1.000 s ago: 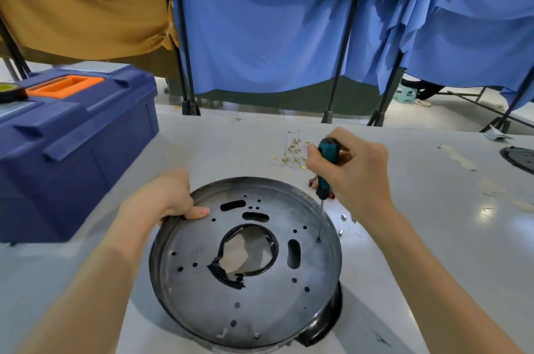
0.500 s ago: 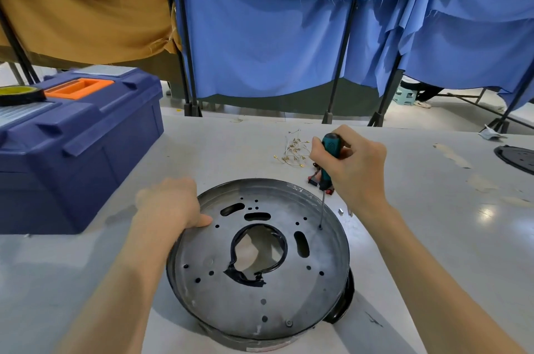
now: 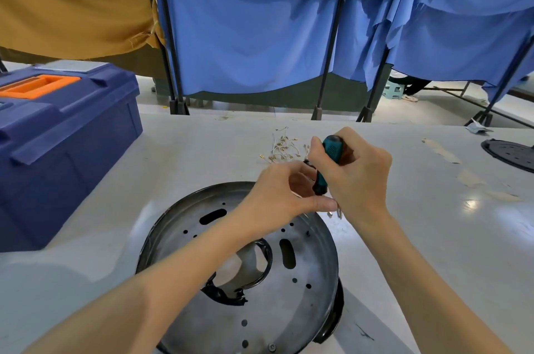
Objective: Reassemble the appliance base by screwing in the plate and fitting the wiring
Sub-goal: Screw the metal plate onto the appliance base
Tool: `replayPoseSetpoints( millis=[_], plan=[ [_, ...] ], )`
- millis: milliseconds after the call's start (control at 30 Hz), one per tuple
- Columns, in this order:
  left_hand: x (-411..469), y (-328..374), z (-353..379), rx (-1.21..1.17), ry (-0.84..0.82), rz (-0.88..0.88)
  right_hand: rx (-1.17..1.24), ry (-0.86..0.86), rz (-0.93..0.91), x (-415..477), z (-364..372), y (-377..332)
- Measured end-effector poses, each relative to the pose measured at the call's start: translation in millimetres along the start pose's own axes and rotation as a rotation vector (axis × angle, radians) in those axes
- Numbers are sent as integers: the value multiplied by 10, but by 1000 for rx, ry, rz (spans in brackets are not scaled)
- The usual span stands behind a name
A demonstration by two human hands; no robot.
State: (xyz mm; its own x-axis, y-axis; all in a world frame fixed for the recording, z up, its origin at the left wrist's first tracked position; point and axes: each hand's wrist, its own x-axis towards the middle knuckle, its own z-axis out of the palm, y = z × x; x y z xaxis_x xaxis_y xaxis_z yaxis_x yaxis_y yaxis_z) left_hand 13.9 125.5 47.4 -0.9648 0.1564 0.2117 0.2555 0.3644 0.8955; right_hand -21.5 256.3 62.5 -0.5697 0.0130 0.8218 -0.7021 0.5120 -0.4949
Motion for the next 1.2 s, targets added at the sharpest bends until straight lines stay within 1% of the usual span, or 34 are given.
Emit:
replayPoseSetpoints(
  millis=[100, 200, 267, 333, 433, 500, 567, 633, 700, 767, 833, 900, 967, 1000, 1033, 1100, 1133, 1200],
  plan=[
    [-40, -58, 145, -151, 22, 84, -20, 25, -3, -1, 7, 4],
    [-67, -118, 192, -267, 27, 92, -51, 2, 0, 3, 6, -10],
    [-70, -139, 170, -285, 1, 89, -78, -61, 12, 38, -10, -23],
    [-81, -132, 129, -321, -38, 76, -45, -173, 8, 114, -67, -33],
    [-86, -116, 66, -375, -99, 39, 163, -339, 53, 231, -185, -54],
    [-83, -119, 38, -367, -134, 35, 184, -398, 6, 261, -228, -65],
    [-73, -124, 15, -333, -169, 42, 124, -420, -68, 268, -232, -74],
    [-83, -119, 13, -316, -191, 48, 81, -384, -98, 246, -220, -86],
    [-95, -95, 27, -334, -182, 61, 60, -294, -101, 202, -198, -89],
    [-90, -82, 53, -339, -124, 95, 48, -196, -110, 132, -169, -104],
    [-64, -75, 64, -347, -78, 114, -13, -104, -112, 53, -141, -127],
    [-36, -68, 66, -344, -110, 105, -113, -19, -97, 12, -129, -143],
    [-26, -65, 45, -340, -169, 96, -250, -2, -111, 30, -146, -173],
    [-31, -66, 24, -331, -187, 93, -277, -53, -126, 64, -161, -184],
    [-37, -67, -3, -317, -199, 87, -245, -154, -114, 115, -189, -187],
    [-51, -77, -60, -319, -214, 60, -39, -385, -58, 209, -264, -204],
    [-56, -88, -88, -329, -221, 45, 45, -454, -50, 241, -294, -223],
    [-53, -117, -136, -342, -246, 32, 97, -468, -97, 270, -308, -228]
  ],
)
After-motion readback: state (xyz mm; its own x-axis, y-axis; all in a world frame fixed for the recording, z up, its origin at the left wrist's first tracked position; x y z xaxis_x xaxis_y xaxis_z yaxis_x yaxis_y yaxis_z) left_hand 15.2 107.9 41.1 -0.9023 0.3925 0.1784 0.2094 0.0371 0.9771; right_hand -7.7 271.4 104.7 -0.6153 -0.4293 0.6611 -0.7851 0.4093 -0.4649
